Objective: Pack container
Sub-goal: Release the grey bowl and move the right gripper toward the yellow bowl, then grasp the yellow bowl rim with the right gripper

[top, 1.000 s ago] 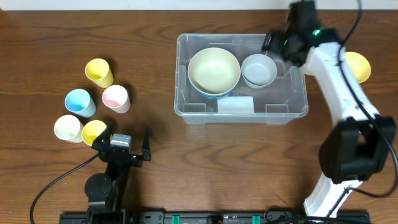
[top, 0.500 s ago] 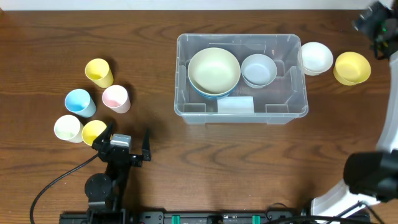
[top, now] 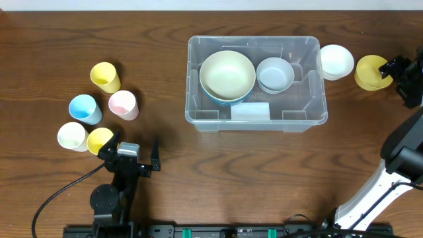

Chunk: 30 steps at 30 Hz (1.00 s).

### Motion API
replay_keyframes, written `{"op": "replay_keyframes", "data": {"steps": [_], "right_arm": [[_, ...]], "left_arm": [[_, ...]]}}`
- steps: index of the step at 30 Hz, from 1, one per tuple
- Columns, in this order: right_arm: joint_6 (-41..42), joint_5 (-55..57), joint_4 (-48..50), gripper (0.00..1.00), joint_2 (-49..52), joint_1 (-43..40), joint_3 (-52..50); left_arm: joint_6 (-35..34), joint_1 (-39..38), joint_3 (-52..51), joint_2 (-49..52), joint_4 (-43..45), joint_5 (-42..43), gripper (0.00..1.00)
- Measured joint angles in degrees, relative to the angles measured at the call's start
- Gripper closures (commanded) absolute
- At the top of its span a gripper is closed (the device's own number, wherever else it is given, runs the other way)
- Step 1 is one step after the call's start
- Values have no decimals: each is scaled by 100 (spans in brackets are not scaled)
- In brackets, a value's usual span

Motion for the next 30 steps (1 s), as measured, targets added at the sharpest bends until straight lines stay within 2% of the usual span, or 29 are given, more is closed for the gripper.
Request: {"op": "replay_keyframes", "data": {"steps": [17, 18, 27, 30], "right_arm": [[-177, -72, 367, 3, 909, 0, -2], [-184, -72, 376, 6, 931, 0, -2], [-168, -4, 245, 56, 944, 0, -2], [-52, 87, 44, 86, 944, -31, -2]], "left_arm": [[0, 0, 0, 0, 0, 0, 2], [0, 0, 0, 0, 0, 0, 2], [0, 0, 0, 0, 0, 0, 2], [0, 0, 0, 0, 0, 0, 2]]}}
